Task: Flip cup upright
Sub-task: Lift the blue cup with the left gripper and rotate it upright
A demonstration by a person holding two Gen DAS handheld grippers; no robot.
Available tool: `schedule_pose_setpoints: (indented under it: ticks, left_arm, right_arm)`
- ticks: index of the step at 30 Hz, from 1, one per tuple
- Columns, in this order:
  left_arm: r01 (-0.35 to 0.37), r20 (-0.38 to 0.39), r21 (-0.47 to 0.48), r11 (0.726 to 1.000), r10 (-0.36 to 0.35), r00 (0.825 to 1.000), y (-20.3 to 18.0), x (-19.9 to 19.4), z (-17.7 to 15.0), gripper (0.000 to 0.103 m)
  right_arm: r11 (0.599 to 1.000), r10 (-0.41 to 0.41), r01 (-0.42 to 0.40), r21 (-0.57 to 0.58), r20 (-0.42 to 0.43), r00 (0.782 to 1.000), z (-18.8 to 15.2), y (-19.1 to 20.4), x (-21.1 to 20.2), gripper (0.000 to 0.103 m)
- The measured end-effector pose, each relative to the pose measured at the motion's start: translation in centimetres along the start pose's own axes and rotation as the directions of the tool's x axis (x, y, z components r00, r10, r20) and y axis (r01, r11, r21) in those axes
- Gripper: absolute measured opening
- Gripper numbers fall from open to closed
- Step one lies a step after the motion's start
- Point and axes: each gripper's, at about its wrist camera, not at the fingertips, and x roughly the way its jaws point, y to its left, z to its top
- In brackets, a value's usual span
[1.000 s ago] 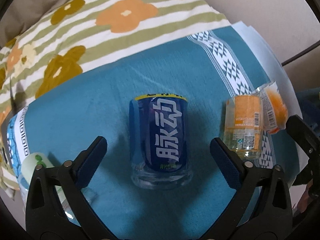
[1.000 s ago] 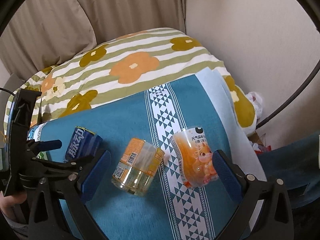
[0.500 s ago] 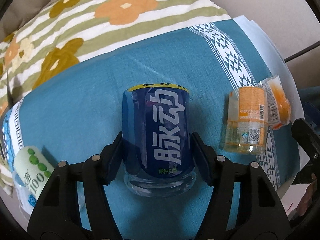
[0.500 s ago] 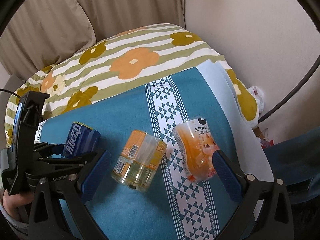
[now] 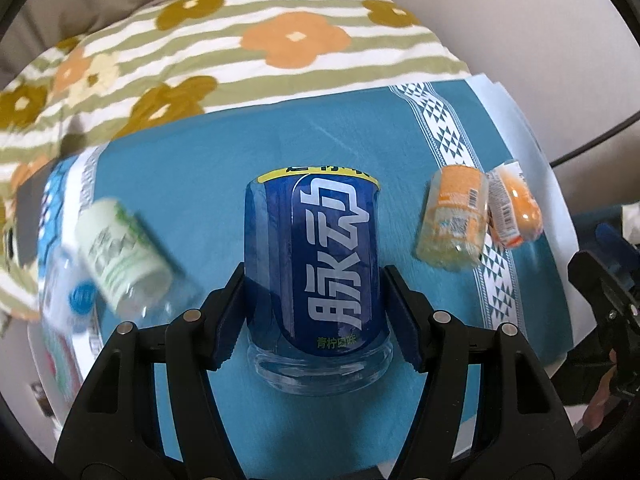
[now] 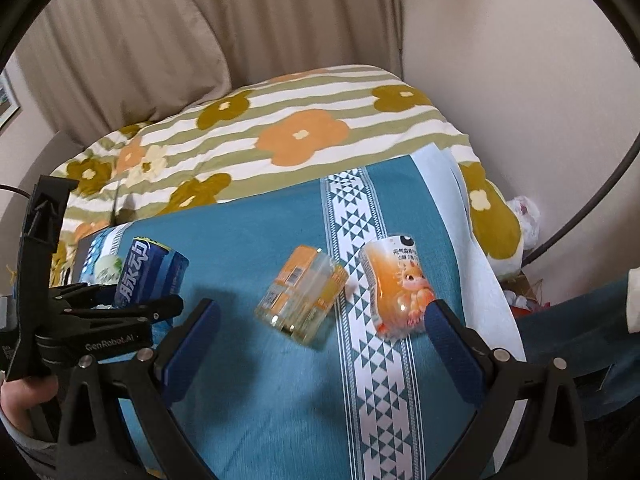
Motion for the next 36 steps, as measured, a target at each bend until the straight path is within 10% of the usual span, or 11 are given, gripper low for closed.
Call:
schedule_pose_setpoints:
  ticks: [10,30,36]
  left_arm:
    - [-0.025,0.003,-0.175,0.984,0.025,1.0,0.4,-0.3,-6.7,0.069]
    - [-0.025,-0.088,-0.13,0.991,0.013,0.996,-0.7,3.9,-9.3,0.07]
    - [-0.031,-0.072,-0.119,0.992,0.022,0.997,-0.6,3.5,-9.2,0.097]
  right_arm:
    - [0.979,0.09,-0.095,-0.181,-0.039,0.995,-3.4,1.0,-0.6,0.102]
    - [0.981,0.096,-0.116,-0.154,-0.133,0.986,-6.9,1.4,1.6,0.102]
    - [0.985,0.08,-0.099,-0.142,-0.129,0.988,-7.0,1.2,1.3,0.101]
